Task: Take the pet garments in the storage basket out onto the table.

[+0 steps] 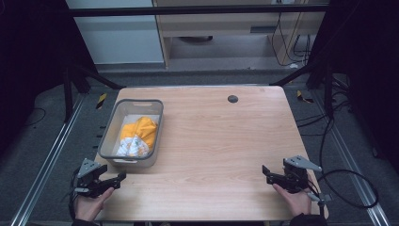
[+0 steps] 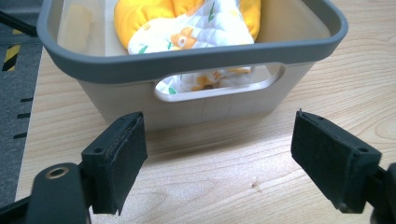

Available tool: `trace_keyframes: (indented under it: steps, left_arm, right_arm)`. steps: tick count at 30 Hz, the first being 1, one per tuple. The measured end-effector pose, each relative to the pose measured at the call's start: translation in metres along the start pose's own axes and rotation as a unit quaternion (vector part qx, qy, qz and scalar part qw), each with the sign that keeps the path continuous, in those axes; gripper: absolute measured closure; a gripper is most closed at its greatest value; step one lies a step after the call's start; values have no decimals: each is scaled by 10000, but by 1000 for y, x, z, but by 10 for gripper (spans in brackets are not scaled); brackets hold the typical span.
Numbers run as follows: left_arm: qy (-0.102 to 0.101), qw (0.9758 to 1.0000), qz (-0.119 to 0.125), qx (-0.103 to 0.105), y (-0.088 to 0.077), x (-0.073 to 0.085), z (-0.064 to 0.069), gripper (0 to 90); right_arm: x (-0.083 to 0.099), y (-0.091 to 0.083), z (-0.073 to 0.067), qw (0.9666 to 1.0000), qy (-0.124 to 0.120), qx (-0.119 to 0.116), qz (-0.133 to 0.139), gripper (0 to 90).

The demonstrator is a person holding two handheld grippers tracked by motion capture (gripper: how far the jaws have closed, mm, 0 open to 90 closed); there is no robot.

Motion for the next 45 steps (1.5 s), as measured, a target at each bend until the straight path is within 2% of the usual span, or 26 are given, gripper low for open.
trace_keyframes:
  steps: [6,15,20,23,45]
  left_arm:
    - [95,9999,35,-49,-5,-6,3,179]
    - [18,9999,159,-41,-12,-16,4,181]
    - [41,9998,197,-36,-15,-19,4,181]
    - [44,9997,237,30,-17,-22,7,181]
    - [181,9990,390,75,-26,-44,10,180]
  right_arm:
    - [0,2,-3,10000,-71,-34,-39,122]
    - [0,2,-4,10000,-94,-22,-8,122]
    - [0,2,-5,9999,-143,-18,-28,120]
    - [0,3,-4,9998,-200,6,-30,119]
    - [0,3,-5,9998,-204,18,-22,117]
Point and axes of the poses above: each handheld gripper's, and its own axes: y roughly forward along the jaws, x roughly out of its underside, z roughly to its right, the point moved 6 cm from there along y, roughly forward along the jaws, and after that the axes turned 12 degrees about -x, right-handed, at the moved point
